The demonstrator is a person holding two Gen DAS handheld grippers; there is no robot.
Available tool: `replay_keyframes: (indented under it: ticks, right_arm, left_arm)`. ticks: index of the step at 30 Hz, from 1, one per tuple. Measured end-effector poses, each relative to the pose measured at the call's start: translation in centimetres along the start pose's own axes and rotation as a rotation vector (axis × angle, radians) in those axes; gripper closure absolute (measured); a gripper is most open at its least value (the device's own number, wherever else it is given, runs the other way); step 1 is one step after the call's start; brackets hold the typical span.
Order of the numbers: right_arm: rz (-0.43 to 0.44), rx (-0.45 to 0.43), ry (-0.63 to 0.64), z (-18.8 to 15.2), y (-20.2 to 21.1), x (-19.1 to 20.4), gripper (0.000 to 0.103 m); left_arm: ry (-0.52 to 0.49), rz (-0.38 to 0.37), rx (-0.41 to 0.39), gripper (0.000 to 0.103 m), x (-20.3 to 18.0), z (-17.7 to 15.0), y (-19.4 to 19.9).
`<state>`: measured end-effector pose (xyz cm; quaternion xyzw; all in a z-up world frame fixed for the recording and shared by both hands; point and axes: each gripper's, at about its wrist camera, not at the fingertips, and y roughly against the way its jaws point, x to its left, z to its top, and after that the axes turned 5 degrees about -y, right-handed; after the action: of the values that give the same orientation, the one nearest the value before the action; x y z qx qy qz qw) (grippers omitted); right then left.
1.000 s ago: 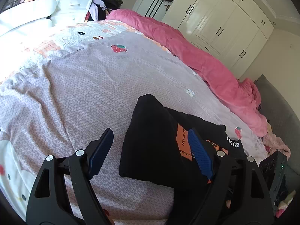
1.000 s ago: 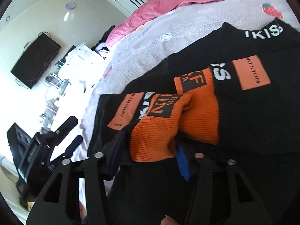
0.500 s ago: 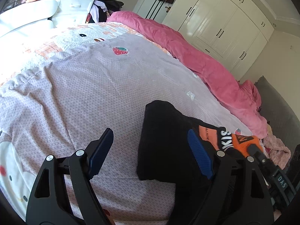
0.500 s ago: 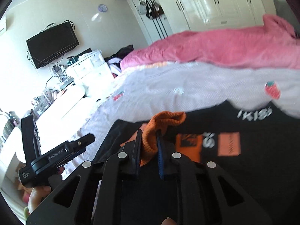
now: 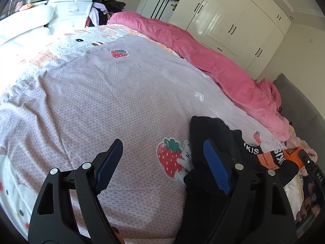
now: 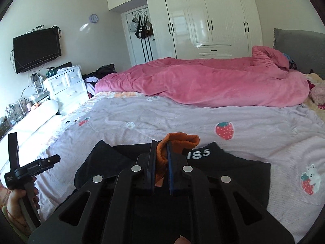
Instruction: Fold small clothes
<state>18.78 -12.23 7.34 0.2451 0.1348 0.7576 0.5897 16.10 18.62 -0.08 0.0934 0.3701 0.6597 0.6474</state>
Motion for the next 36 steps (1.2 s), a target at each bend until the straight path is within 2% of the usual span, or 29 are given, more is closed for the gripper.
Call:
replay_keyframes:
  ticks: [4,13,16,20,22,25,26,27,31,32,33,34,35,36]
  right_arm:
    - [-0.068,0.008,-0.001,-0.8,0.3,-2.6,0.095]
    - [-0.121,0.049,-0.006,-4.3,0.2,-5.2,0.094]
    - [-0.151,0.097,-0.013,-5.7,0.0,-5.9,0.09]
    - [-0.179,0.126,-0.083,-7.2,0.2,-8.0,0.085]
    - [-0.18,0.143,-0.126,-7.5,0.1,-8.8,0.082]
    - [-0.182,0.164,-0.154,-7.4,-0.4,-9.4,0.064]
    - [-0.181,0.175,-0.16,-7.4,-0.6,-9.5,0.054]
    - [-0.178,0.188,-0.166,-7.4,-0.9,-9.6,0.05]
    - [-0.172,0.267,-0.233,-8.0,-3.1,-10.5,0.05]
    - [-0.15,0.278,-0.262,-8.1,-3.6,-10.8,0.056]
    - [-0.124,0.283,-0.29,-8.3,-3.9,-11.0,0.068]
    - [-0.104,0.281,-0.311,-8.4,-4.2,-11.0,0.073]
    - [-0.091,0.278,-0.305,-8.4,-4.1,-10.8,0.089]
    - [-0.08,0.27,-0.287,-8.3,-4.0,-10.4,0.091]
  left_arm:
    - [-0.067,-0.026,-0.011,0.029,-2.2,-0.3,-0.2]
    - [-0.3,-0.068,-0.007,0.029,-9.5,-1.7,-2.2]
    - [-0.336,-0.075,0.036,0.029,-10.3,-2.5,-3.8]
    - [-0.334,-0.08,0.136,0.029,-10.0,-3.7,-6.1]
    - [-0.343,-0.08,0.136,0.029,-10.1,-3.9,-6.2]
    - [-0.369,-0.096,0.089,0.029,-10.7,-3.7,-5.0]
    - [-0.383,-0.097,0.081,0.029,-11.0,-3.7,-4.7]
    - [-0.399,-0.098,0.082,0.029,-11.2,-3.7,-4.7]
    - [-0.42,-0.104,0.146,0.039,-11.6,-4.6,-6.1]
    - [-0.418,-0.1,0.163,0.04,-11.4,-4.7,-6.6]
    - [-0.412,-0.098,0.182,0.04,-11.3,-4.9,-6.9]
    - [-0.405,-0.098,0.193,0.04,-11.2,-5.0,-7.2]
    - [-0.398,-0.1,0.199,0.04,-11.0,-5.0,-7.3]
    - [-0.394,-0.102,0.2,0.04,-11.0,-5.0,-7.3]
